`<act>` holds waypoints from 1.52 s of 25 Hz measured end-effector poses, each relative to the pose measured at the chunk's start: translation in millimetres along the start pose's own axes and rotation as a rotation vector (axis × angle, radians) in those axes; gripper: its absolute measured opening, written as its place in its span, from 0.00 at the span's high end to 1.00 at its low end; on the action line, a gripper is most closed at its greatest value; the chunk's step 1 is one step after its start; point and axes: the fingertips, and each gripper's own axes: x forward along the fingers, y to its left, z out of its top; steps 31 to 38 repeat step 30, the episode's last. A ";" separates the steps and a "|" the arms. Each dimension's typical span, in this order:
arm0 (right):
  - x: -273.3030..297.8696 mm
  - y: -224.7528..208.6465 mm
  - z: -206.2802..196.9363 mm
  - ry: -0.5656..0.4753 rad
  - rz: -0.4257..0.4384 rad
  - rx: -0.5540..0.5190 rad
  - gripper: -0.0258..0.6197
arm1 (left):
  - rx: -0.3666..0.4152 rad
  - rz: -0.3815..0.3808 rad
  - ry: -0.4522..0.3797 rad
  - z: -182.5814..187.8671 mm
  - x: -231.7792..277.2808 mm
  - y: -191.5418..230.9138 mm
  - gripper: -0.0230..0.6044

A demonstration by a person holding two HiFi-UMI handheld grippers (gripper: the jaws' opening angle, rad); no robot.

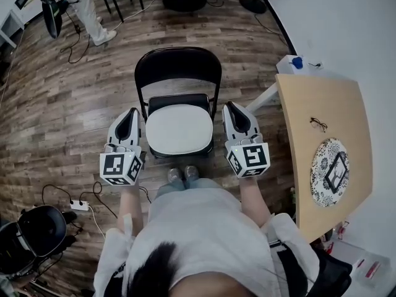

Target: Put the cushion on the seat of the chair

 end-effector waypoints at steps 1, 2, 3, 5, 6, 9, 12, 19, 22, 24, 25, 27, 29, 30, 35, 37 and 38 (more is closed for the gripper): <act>-1.0 0.0 4.0 -0.010 -0.003 0.000 0.91 | -0.001 -0.002 -0.008 3.2 -0.9 -0.3 0.94; -1.8 0.4 7.6 -0.018 -0.006 -0.001 0.91 | -0.004 -0.004 -0.016 6.6 -1.9 -0.5 0.94; -2.6 1.1 10.6 -0.024 -0.007 -0.004 0.91 | -0.007 -0.007 -0.024 9.7 -3.0 -0.6 0.94; -4.4 3.0 14.2 -0.029 -0.008 -0.011 0.91 | -0.009 -0.008 -0.037 14.4 -5.9 -0.6 0.94; -5.8 4.1 15.1 -0.031 -0.007 -0.014 0.91 | -0.010 -0.008 -0.043 16.0 -7.8 -0.7 0.94; -10.7 7.6 18.6 -0.040 -0.005 -0.025 0.91 | -0.005 -0.005 -0.058 20.6 -14.4 -1.0 0.94; -14.1 9.5 22.3 -0.045 -0.007 -0.035 0.91 | 0.002 0.002 -0.072 24.3 -20.0 -0.2 0.94; -20.0 15.6 26.7 -0.056 -0.008 -0.035 0.91 | -0.003 0.001 -0.103 31.6 -30.1 -0.9 0.94; -20.9 19.0 29.5 -0.062 -0.009 -0.032 0.91 | 0.002 -0.003 -0.111 36.0 -32.9 -0.2 0.94; -21.2 21.5 31.2 -0.066 -0.010 -0.033 0.91 | 0.003 -0.005 -0.115 38.2 -34.6 1.3 0.94; -21.2 22.6 31.8 -0.067 -0.010 -0.032 0.91 | 0.002 -0.004 -0.116 39.0 -35.4 2.5 0.94; -20.8 24.7 32.8 -0.070 -0.011 -0.030 0.91 | 0.001 -0.002 -0.119 40.1 -36.6 5.2 0.94; -20.0 26.5 33.6 -0.072 -0.011 -0.030 0.91 | 0.001 -0.002 -0.121 40.7 -37.2 7.7 0.94; -19.6 27.4 34.0 -0.073 -0.011 -0.030 0.91 | 0.001 -0.002 -0.122 40.9 -37.5 8.8 0.94; -19.6 27.4 34.0 -0.073 -0.011 -0.030 0.91 | 0.001 -0.002 -0.122 40.9 -37.5 8.8 0.94; -19.6 27.4 34.0 -0.073 -0.011 -0.030 0.91 | 0.001 -0.002 -0.122 40.9 -37.5 8.8 0.94; -19.6 27.4 34.0 -0.073 -0.011 -0.030 0.91 | 0.001 -0.002 -0.122 40.9 -37.5 8.8 0.94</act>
